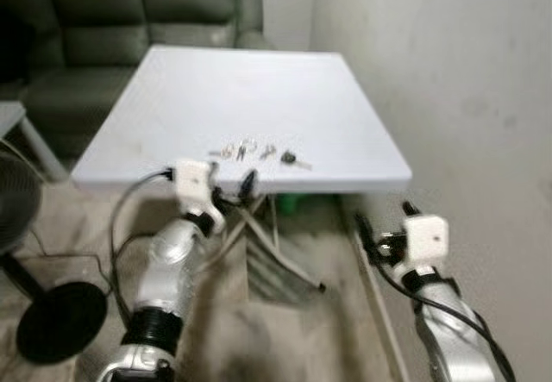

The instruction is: Hang keys on a hook

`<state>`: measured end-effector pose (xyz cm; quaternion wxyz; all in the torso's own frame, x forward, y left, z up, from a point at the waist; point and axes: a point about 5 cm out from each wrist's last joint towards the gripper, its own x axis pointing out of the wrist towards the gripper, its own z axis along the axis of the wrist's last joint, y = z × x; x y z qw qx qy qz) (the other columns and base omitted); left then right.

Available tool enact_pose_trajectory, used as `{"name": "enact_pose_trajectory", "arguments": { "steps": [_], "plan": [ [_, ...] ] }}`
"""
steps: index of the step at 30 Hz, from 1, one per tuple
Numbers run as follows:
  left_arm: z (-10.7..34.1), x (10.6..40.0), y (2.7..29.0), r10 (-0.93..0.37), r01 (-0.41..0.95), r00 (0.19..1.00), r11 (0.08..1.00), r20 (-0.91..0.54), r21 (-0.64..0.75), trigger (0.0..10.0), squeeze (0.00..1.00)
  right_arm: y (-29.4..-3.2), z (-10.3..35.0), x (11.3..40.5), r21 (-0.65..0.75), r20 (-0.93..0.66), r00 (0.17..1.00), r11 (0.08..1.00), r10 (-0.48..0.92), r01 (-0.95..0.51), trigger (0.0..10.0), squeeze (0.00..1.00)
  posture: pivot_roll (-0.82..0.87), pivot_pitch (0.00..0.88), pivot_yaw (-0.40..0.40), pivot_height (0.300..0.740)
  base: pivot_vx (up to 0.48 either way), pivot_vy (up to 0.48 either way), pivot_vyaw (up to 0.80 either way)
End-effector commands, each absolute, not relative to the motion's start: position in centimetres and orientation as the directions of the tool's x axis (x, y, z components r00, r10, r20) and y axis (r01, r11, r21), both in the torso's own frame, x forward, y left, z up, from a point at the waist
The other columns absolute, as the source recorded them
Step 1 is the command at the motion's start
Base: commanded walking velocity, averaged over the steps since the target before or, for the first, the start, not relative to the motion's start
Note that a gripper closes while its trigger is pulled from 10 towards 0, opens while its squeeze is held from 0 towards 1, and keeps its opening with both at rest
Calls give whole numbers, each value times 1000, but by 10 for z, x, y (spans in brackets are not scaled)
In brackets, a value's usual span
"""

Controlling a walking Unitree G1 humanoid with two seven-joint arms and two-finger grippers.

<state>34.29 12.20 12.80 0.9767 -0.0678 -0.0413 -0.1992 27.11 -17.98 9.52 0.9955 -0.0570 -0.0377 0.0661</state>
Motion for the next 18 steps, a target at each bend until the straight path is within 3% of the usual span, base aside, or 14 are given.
{"name": "enact_pose_trajectory", "arguments": {
  "steps": [1,5,14,18],
  "plan": [
    [128,343,136,-345,355,933,930,103,-99,10000,0,-169,99,274,-113,86,982,981,168,-158,10000,0,-97,0,-42,740,364,0,800],
    [128,343,136,-345,355,933,930,103,-99,10000,0,-169,100,274,-113,88,982,981,169,-159,10000,0,-97,0,-42,740,364,0,800],
    [128,343,135,-344,355,933,929,106,-103,10000,0,-170,101,274,-93,100,981,984,164,-155,10000,0,-98,0,-44,740,355,0,0],
    [129,344,135,-342,354,933,929,109,-110,10000,0,-170,101,274,-93,100,981,983,165,-156,10000,0,-97,0,-44,740,289,328,0]
  ]
}}
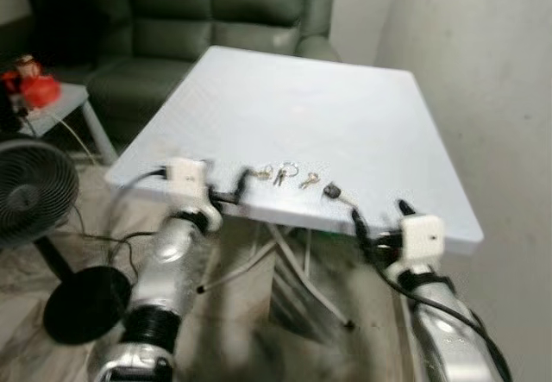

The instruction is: Hang keys on a hook

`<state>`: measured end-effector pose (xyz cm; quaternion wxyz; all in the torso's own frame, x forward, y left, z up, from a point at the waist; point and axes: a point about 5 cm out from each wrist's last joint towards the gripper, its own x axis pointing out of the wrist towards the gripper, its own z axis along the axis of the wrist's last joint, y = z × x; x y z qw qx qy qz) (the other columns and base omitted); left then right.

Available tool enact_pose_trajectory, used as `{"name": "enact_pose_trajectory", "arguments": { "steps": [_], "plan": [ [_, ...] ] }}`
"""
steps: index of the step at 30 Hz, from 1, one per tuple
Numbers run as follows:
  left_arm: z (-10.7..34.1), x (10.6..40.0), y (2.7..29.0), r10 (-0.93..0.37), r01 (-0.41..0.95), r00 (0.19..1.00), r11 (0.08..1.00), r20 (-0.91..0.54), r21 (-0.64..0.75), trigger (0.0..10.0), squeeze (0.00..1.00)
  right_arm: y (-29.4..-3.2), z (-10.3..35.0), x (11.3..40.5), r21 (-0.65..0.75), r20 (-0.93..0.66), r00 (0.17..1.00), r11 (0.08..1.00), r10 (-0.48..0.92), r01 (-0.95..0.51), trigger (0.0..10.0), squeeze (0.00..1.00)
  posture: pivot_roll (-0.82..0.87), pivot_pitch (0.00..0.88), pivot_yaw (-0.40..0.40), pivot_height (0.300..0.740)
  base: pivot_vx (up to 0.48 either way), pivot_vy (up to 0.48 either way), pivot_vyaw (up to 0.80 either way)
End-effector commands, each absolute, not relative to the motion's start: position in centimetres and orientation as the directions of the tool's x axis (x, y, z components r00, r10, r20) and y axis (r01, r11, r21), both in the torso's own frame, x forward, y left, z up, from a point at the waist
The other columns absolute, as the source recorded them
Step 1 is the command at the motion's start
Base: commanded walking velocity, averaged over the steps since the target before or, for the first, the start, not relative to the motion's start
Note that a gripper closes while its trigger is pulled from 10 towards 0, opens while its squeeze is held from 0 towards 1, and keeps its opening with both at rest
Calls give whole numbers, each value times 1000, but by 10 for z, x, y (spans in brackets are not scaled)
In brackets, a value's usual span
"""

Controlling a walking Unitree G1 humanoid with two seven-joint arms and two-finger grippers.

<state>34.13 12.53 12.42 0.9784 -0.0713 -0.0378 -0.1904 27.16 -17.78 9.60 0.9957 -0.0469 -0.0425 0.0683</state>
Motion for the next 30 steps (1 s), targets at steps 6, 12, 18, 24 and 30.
{"name": "enact_pose_trajectory", "arguments": {
  "steps": [6,12,18,24,30],
  "plan": [
    [129,343,136,-339,351,934,930,112,-106,10000,0,-169,101,274,-93,100,981,983,169,-160,10000,0,-96,0,-46,740,266,346,0],
    [129,343,136,-334,345,936,933,113,-101,10000,0,-170,100,273,-97,96,980,981,175,-165,10000,0,-96,0,-48,740,211,274,0],
    [129,338,133,-331,344,932,937,146,-68,10000,0,-170,99,272,-133,81,977,973,199,-187,10000,0,-97,0,-50,740,0,0,0],
    [130,333,129,-361,376,914,925,184,-56,10000,0,-173,100,274,-145,72,978,972,196,-184,10000,0,-95,0,-53,740,0,0,0],
    [126,326,118,-413,423,894,906,174,-22,10000,0,-170,104,276,-183,64,972,960,225,-210,10000,0,-90,0,-61,740,0,0,0]
  ]
}}
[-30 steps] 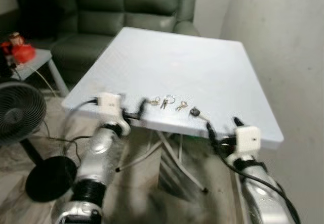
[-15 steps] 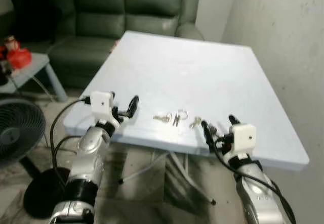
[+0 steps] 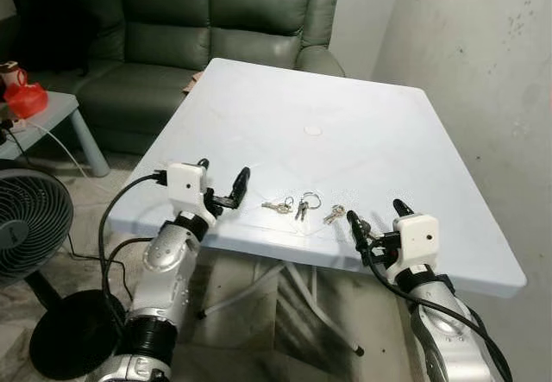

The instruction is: Hang keys on a hook

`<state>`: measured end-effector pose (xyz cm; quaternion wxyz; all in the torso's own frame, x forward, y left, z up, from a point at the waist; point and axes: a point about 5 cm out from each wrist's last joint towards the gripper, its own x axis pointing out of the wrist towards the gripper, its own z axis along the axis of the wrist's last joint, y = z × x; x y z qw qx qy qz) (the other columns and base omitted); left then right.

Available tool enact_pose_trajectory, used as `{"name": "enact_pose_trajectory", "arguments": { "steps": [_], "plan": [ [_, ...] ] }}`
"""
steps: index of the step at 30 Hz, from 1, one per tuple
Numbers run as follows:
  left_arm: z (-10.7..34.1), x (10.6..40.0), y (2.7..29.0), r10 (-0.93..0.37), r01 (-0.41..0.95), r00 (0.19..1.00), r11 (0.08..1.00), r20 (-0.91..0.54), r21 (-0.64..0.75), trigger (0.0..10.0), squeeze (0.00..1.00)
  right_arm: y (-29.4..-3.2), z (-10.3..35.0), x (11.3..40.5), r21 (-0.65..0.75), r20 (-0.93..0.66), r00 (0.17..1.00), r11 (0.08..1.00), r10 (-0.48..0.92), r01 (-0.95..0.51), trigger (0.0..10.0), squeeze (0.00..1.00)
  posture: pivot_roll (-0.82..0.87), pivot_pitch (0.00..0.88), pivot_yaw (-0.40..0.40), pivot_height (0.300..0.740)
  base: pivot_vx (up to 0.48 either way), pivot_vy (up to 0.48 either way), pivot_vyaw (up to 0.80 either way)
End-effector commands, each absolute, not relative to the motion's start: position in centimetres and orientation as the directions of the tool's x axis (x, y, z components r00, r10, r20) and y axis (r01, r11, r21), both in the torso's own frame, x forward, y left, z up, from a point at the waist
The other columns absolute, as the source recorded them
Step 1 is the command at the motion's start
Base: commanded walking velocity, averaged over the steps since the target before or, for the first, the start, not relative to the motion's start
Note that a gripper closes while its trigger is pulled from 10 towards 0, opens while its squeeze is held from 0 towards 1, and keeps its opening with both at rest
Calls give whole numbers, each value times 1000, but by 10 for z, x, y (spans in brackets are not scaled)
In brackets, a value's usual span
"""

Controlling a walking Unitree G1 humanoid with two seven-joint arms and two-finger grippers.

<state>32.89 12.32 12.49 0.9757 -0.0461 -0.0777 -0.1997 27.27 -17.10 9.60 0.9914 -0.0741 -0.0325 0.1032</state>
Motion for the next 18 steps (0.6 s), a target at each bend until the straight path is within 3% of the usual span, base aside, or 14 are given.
{"name": "enact_pose_trajectory", "arguments": {
  "steps": [1,18],
  "plan": [
    [123,322,113,-439,447,882,894,171,-11,10000,0,-169,104,277,-196,52,974,958,221,-207,10000,0,-90,0,-61,740,0,0,0],
    [112,298,91,-545,547,825,836,146,30,10000,0,-141,103,299,-88,-63,996,994,64,-69,10000,0,-69,34,-80,740,0,0,0]
  ]
}}
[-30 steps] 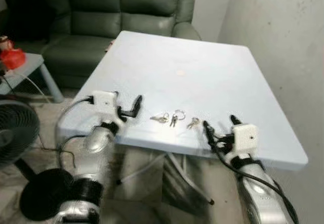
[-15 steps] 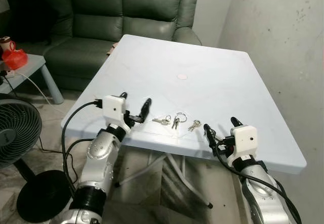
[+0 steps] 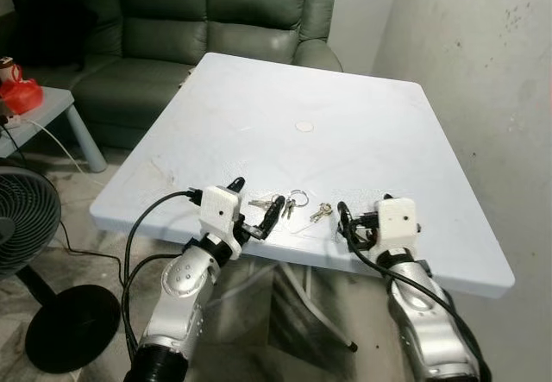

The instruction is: Hang keys on a hook

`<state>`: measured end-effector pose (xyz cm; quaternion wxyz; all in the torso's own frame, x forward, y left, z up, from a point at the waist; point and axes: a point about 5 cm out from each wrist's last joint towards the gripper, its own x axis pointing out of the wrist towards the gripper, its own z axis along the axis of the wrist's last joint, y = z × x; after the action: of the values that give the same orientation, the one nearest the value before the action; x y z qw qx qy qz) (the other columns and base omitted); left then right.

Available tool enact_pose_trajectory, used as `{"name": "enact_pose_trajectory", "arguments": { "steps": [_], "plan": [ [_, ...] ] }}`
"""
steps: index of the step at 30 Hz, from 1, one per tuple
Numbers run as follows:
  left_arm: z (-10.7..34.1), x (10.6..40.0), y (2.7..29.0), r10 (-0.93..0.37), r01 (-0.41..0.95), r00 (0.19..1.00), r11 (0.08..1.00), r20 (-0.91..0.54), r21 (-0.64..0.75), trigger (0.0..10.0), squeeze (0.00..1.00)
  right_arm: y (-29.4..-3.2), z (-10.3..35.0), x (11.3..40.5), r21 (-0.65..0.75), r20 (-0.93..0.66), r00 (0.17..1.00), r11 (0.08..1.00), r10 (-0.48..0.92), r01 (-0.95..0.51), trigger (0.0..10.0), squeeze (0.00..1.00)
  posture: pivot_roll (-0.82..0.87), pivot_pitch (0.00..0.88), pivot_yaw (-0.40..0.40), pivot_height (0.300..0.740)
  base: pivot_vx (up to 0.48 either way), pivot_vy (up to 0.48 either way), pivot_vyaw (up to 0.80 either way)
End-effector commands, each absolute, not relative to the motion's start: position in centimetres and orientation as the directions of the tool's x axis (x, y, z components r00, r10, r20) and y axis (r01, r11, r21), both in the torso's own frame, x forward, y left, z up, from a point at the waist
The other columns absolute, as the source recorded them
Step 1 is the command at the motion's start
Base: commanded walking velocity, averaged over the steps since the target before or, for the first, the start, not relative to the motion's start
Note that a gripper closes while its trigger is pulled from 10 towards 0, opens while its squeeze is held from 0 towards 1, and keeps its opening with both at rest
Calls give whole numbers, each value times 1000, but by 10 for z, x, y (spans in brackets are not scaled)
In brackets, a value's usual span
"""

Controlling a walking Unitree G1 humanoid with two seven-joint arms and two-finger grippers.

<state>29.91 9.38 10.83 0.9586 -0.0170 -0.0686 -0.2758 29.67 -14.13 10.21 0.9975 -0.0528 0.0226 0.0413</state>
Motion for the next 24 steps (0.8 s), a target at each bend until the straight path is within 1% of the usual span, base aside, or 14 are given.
{"name": "enact_pose_trajectory", "arguments": {
  "steps": [1,8,13,17,18,20,22,23,24],
  "plan": [
    [112,297,91,-546,548,825,836,145,30,10000,0,-136,102,300,-80,-72,995,994,62,-68,10000,0,-64,37,-82,740,0,0,0],
    [112,293,93,-544,545,828,838,138,32,10000,0,-120,95,299,-34,-132,990,998,43,-48,10000,0,-53,48,-87,740,0,0,0],
    [112,292,93,-544,545,828,838,138,35,10000,0,-109,88,292,-38,-155,986,997,58,-65,10000,0,-51,49,-87,740,0,0,0],
    [112,292,93,-546,546,827,837,135,37,10000,0,-107,85,289,-41,-168,984,997,53,-60,10000,0,-51,49,-87,740,0,0,0],
    [112,292,92,-548,549,826,835,133,38,10000,0,-107,84,288,-40,-172,984,998,51,-59,9647,0,-51,49,-87,740,0,0,0],
    [113,292,92,-550,551,824,834,133,37,10000,0,-107,84,287,-43,-176,983,997,51,-59,9961,0,-54,48,-84,740,0,0,0],
    [113,292,92,-553,553,823,832,132,39,10000,0,-106,83,286,-46,-180,982,997,51,-60,9765,0,-54,48,-84,740,0,0,0],
    [113,292,91,-555,556,821,830,132,36,10000,0,-107,82,286,-46,-185,982,997,48,-57,9882,0,-53,47,-85,740,0,0,0],
    [113,291,91,-556,556,821,830,132,39,10000,0,-107,82,286,-45,-186,981,997,46,-55,9686,0,-53,47,-85,740,0,0,0]
  ]
}}
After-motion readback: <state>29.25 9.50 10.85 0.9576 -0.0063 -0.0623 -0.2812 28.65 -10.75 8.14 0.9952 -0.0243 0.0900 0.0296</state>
